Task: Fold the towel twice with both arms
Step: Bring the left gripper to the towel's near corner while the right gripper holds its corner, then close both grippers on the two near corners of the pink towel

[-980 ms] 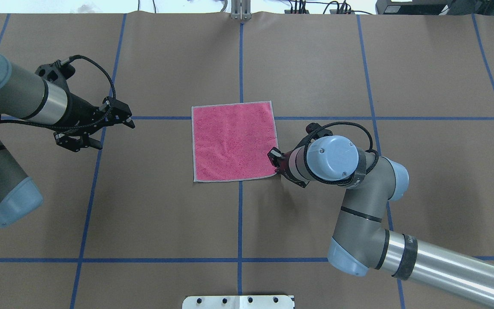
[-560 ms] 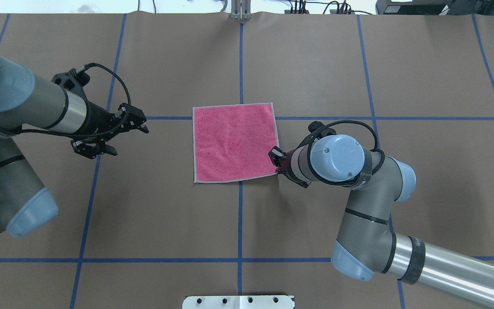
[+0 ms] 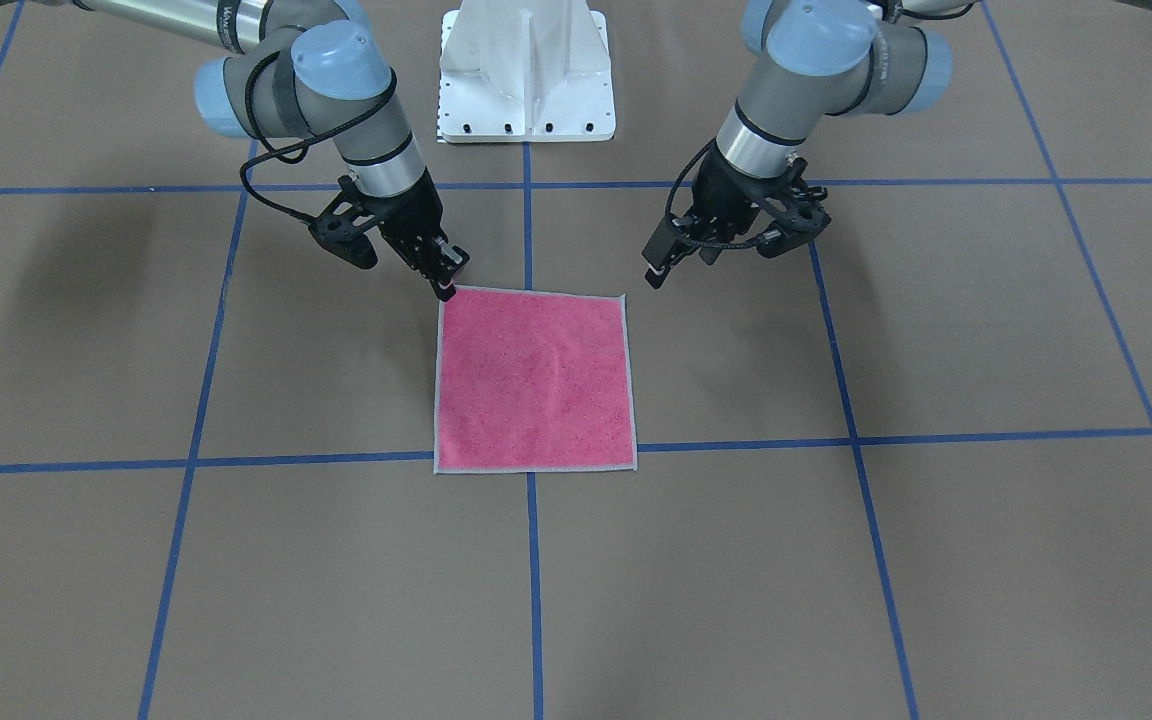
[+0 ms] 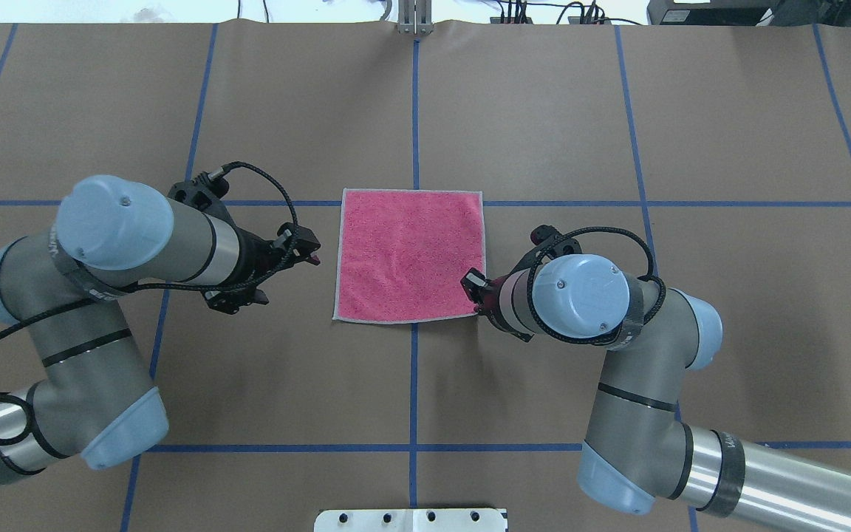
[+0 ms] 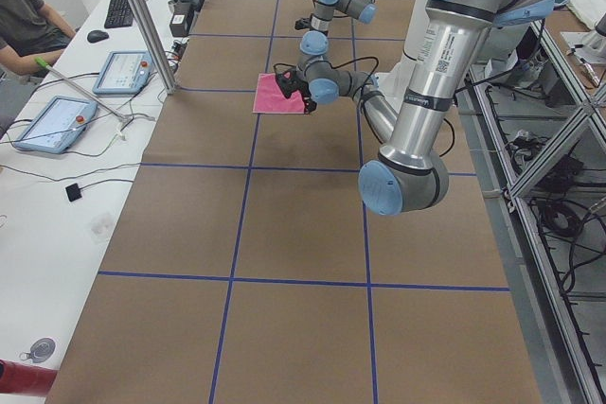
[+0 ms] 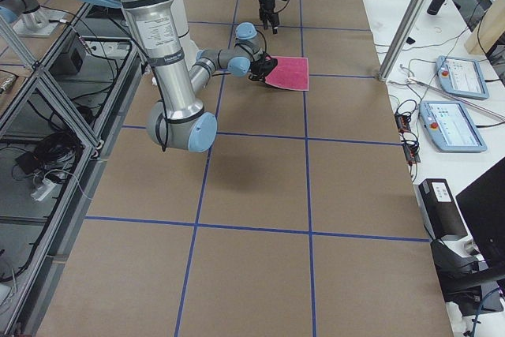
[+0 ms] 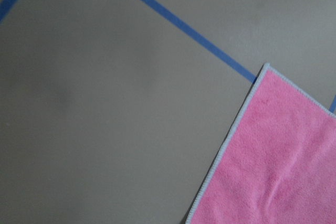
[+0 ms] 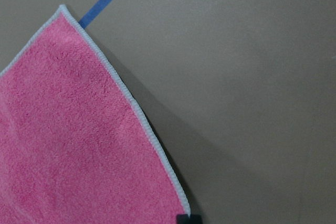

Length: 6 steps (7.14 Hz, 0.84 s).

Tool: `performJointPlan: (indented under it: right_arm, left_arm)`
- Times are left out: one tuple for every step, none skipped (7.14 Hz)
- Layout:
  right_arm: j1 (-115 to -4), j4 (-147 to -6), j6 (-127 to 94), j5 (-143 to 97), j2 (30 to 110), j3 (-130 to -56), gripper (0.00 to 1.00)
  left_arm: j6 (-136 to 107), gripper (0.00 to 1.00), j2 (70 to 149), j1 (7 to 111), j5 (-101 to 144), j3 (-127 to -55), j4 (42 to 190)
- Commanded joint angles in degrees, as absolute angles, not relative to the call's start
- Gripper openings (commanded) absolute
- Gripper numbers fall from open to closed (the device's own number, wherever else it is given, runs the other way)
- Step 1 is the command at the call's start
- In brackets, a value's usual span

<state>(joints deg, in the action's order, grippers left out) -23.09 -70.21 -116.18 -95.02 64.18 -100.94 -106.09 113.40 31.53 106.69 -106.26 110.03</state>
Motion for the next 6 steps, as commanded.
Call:
performJointPlan:
  right_arm:
    - [-22.3, -70.7, -116.7, -94.3, 64.5, -102.2, 0.00]
    - [-22.3, -72.0, -116.7, -94.3, 64.6, -102.8, 0.00]
    - [-22.3, -72.1, -116.7, -94.4, 64.6, -103.4, 0.00]
    - [-22.3, -72.1, -116.7, -94.4, 64.6, -103.4, 0.00]
    - [-22.3, -72.2, -116.7, -94.4, 64.6, -103.4, 0.00]
    - [-22.2, -73.0, -116.6, -94.4, 64.6, -103.4, 0.00]
  left_arm:
    - [-107.8, 0.94, 116.9, 27.6, 102.9, -102.1, 110.2]
    - [-107.8, 0.91, 117.0, 26.8, 102.2, -101.4, 110.3]
    - [-107.7, 0.90, 117.2, 26.6, 102.0, -99.9, 111.3]
    - [-107.8, 0.89, 117.9, 26.3, 102.0, -97.1, 114.7]
    - [-107.8, 0.87, 117.9, 26.3, 102.0, -96.3, 115.9]
    - [-107.8, 0.82, 118.0, 25.8, 102.0, -95.5, 116.0]
